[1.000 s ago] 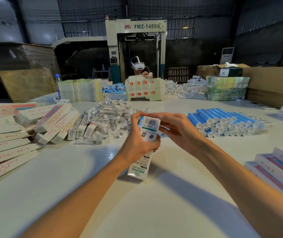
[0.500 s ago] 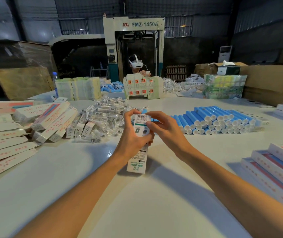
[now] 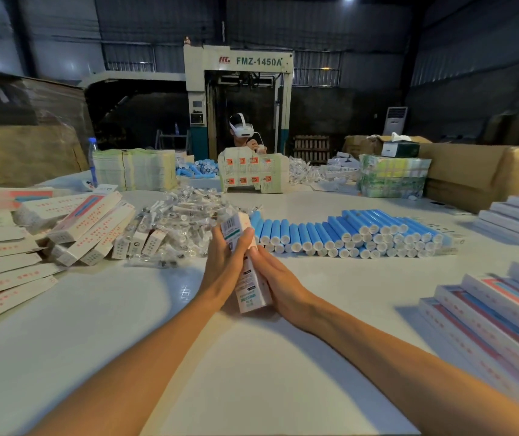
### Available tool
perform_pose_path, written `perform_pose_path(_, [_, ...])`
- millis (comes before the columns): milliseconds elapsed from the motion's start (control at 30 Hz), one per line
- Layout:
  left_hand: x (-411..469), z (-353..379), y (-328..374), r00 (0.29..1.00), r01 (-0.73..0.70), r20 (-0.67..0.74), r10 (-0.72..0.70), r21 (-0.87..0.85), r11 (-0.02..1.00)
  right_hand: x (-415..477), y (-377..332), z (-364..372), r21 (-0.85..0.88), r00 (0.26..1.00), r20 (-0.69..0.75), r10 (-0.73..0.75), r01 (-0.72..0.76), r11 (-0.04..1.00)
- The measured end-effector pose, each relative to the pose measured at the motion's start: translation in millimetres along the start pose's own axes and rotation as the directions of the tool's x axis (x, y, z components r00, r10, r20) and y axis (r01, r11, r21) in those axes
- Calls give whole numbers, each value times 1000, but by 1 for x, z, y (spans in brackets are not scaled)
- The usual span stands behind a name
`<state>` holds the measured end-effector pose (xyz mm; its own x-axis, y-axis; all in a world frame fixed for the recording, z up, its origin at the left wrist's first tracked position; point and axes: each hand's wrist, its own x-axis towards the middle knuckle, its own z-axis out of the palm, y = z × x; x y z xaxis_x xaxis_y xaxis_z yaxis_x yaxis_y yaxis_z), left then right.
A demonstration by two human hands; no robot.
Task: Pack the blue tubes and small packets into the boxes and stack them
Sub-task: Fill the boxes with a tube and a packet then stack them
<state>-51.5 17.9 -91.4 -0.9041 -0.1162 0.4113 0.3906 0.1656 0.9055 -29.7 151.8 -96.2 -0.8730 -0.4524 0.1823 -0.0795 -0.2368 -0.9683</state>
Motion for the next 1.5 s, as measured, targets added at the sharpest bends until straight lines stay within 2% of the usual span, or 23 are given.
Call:
perform_pose_path(67, [0,-2,-1,996,32,79,-30,-20,999,-1,-5,-4,-33,997,-65,29,-31,999])
perform_pose_path(100, [0,-2,-1,994,31,104,-31,-3,1000,-2,-9,-8,-103,993,-118,25,-37,994])
perform_pose_path(233, [2,-5,-8,995,-19,102,-6,248,969,-13,-42,-30,-456,954,-267,-135,-1,890])
perform_pose_path(367, [7,-4,-13,973,-172,206,101,367,914,-45,-87,-61,-795,918,-253,-304,-18,606])
perform_pose_path(433, [6,0,-12,947,-242,295,129,390,888,-69,-115,-83,-886,901,-231,-366,-40,463])
perform_pose_path(533, [-1,4,-13,894,-333,424,147,407,850,-111,-157,-124,-956,868,-260,-422,-170,239])
perform_pose_path(700, [-5,4,-18,842,-392,517,156,387,835,-192,-206,-198,-874,755,-404,-517,-486,-26])
perform_pose_path(900, [20,-3,-53,829,-452,531,175,454,768,-280,-220,-250,-691,634,-553,-540,-711,-127])
perform_pose_path(1100, [44,-6,-98,827,-476,533,179,492,729,-316,-211,-263,-543,530,-667,-524,-827,-145])
perform_pose_path(1233, [50,-10,-112,823,-474,548,153,511,717,-323,-212,-267,-486,539,-655,-529,-837,-251])
perform_pose_path(1367, [36,-7,-90,828,-444,550,111,523,728,-326,-220,-265,-439,530,-682,-503,-848,-298])
perform_pose_path(1433, [24,-5,-69,824,-436,559,86,531,726,-321,-221,-261,-441,522,-670,-527,-852,-283])
perform_pose_path(1500, [12,-1,-47,825,-424,561,72,528,736,-304,-219,-250,-529,550,-587,-594,-816,-232])
